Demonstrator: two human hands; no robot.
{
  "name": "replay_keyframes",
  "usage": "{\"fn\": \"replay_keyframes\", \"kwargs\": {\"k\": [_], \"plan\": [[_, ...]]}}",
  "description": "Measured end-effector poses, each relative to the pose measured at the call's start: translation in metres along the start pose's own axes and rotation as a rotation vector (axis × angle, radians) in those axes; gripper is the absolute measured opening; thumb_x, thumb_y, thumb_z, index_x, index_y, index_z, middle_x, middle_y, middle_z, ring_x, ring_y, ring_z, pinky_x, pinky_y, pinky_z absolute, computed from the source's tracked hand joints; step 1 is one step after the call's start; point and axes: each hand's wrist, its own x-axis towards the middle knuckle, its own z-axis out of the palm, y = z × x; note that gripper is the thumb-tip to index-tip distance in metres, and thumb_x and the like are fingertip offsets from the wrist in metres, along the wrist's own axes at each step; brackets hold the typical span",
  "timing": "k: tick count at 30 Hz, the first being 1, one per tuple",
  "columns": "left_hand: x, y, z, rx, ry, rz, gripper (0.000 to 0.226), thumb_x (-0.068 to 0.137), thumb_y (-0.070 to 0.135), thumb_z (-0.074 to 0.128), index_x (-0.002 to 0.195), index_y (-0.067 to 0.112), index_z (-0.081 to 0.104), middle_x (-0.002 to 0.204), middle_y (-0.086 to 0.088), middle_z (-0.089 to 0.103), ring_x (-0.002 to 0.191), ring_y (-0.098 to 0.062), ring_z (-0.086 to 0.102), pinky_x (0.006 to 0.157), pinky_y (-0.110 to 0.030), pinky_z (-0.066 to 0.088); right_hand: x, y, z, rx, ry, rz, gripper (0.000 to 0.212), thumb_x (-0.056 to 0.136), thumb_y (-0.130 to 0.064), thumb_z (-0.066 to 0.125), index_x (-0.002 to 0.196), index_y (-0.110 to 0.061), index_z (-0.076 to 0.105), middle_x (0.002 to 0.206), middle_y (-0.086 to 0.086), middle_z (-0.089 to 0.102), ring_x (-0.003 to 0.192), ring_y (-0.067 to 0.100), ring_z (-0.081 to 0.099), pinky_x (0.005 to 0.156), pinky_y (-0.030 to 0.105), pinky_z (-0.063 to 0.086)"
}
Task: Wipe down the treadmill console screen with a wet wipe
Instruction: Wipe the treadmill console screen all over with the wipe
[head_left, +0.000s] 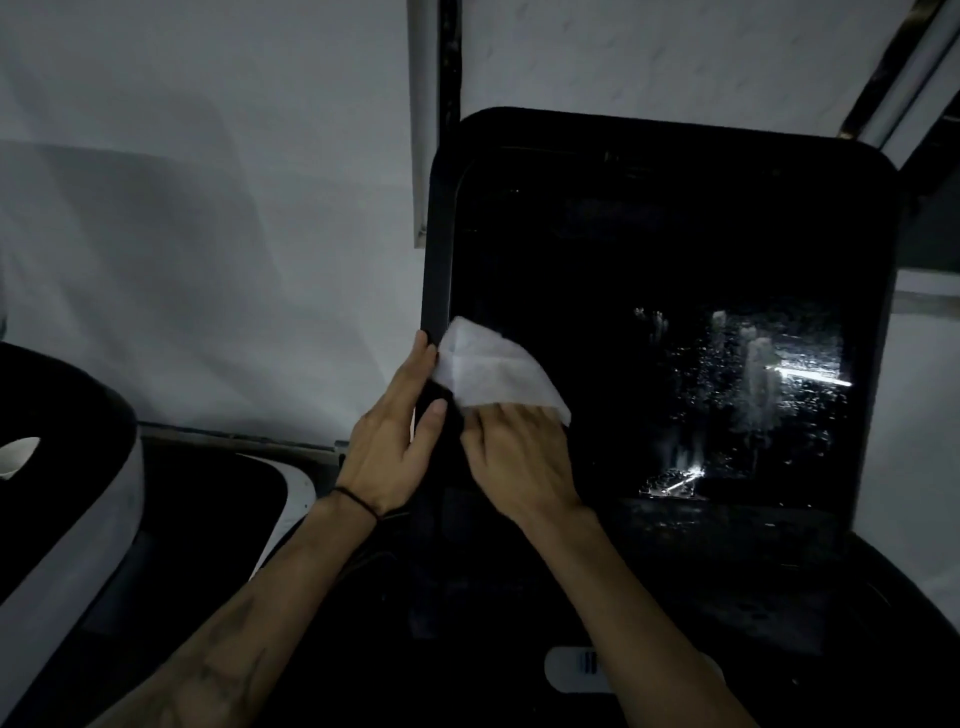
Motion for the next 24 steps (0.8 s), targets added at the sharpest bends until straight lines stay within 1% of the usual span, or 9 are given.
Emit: {"fn": "replay_keyframes", "kwargs": {"k": [2,3,6,8,10,13,18,21,24], "plan": [[-0.001,-0.002,0.001,0.02,-0.016,-0.003,0.067,0.102,0.053,0.033,0.164,0.026,0.025,0.171,0.021,0.014,0.152,0.004,0.027,0.117,-0.016,0.03,-0.015,0.003,0.001,0.004,0.036,0.026,0.037,0.094,-0.028,0.04,0.072,-0.013,0.066,0.066,0.009,0.066,0.059,0.027,0.063,0.06,0.033,0.052],[0.0,-0.002,0.001,0.028,-0.016,-0.007,0.068,0.102,0.055,0.033,0.163,0.026,0.026,0.171,0.021,0.013,0.152,0.007,0.025,0.116,-0.013,0.028,-0.029,0.0,0.004,-0.006,0.033,0.014,0.036,0.093,-0.028,0.041,0.076,-0.013,0.069,0.071,0.009,0.068,0.064,0.027,0.065,0.063,0.032,0.052],[0.001,0.001,0.002,0.03,0.005,-0.031,0.068,0.102,0.059,0.03,0.162,0.028,0.028,0.17,0.024,0.014,0.151,0.007,0.026,0.117,-0.017,0.031,-0.041,-0.013,0.012,0.027,-0.029,-0.053,0.041,0.095,-0.031,0.045,0.114,-0.008,0.074,0.11,0.011,0.074,0.1,0.027,0.069,0.09,0.037,0.055],[0.001,0.003,0.002,0.025,0.018,-0.038,0.067,0.102,0.059,0.03,0.162,0.028,0.03,0.169,0.024,0.016,0.15,0.002,0.033,0.115,-0.023,0.036,-0.022,-0.01,0.012,0.044,-0.035,-0.074,0.044,0.097,-0.032,0.044,0.124,-0.009,0.07,0.121,0.011,0.072,0.111,0.027,0.067,0.096,0.042,0.053],[0.001,0.004,0.003,0.022,0.013,-0.037,0.065,0.102,0.057,0.031,0.162,0.029,0.031,0.169,0.024,0.017,0.15,0.003,0.033,0.115,-0.024,0.037,-0.012,-0.001,0.009,0.049,-0.014,-0.042,0.043,0.097,-0.031,0.043,0.12,-0.009,0.071,0.116,0.012,0.073,0.107,0.029,0.068,0.094,0.042,0.054],[0.001,0.004,0.004,0.032,0.023,-0.041,0.066,0.102,0.057,0.03,0.161,0.028,0.031,0.169,0.024,0.016,0.147,0.017,0.022,0.115,-0.021,0.035,-0.041,-0.002,0.012,0.006,0.015,0.024,0.04,0.097,-0.03,0.043,0.11,-0.009,0.074,0.104,0.012,0.074,0.094,0.03,0.07,0.086,0.038,0.056],[0.0,0.009,0.012,0.024,0.048,-0.069,0.067,0.102,0.059,0.029,0.162,0.031,0.028,0.169,0.027,0.013,0.144,0.021,0.02,0.11,-0.008,0.03,-0.036,-0.017,0.018,0.063,-0.082,0.001,0.049,0.1,-0.037,0.039,0.13,-0.01,0.067,0.122,0.013,0.071,0.11,0.027,0.068,0.095,0.038,0.055],[0.0,0.01,0.011,0.032,0.032,-0.084,0.068,0.101,0.06,0.029,0.163,0.032,0.026,0.169,0.028,0.01,0.141,0.026,0.017,0.103,0.002,0.025,-0.026,0.001,0.008,-0.006,-0.015,0.039,0.04,0.096,-0.03,0.045,0.111,-0.008,0.074,0.101,0.013,0.075,0.09,0.03,0.071,0.083,0.036,0.057],[0.0,0.011,0.011,0.039,0.038,-0.078,0.068,0.102,0.059,0.028,0.163,0.031,0.025,0.169,0.027,0.01,0.144,0.023,0.017,0.106,0.001,0.024,-0.059,-0.006,0.016,-0.003,-0.005,0.055,0.04,0.094,-0.028,0.046,0.114,-0.007,0.074,0.108,0.014,0.075,0.096,0.03,0.071,0.087,0.036,0.057]]}}
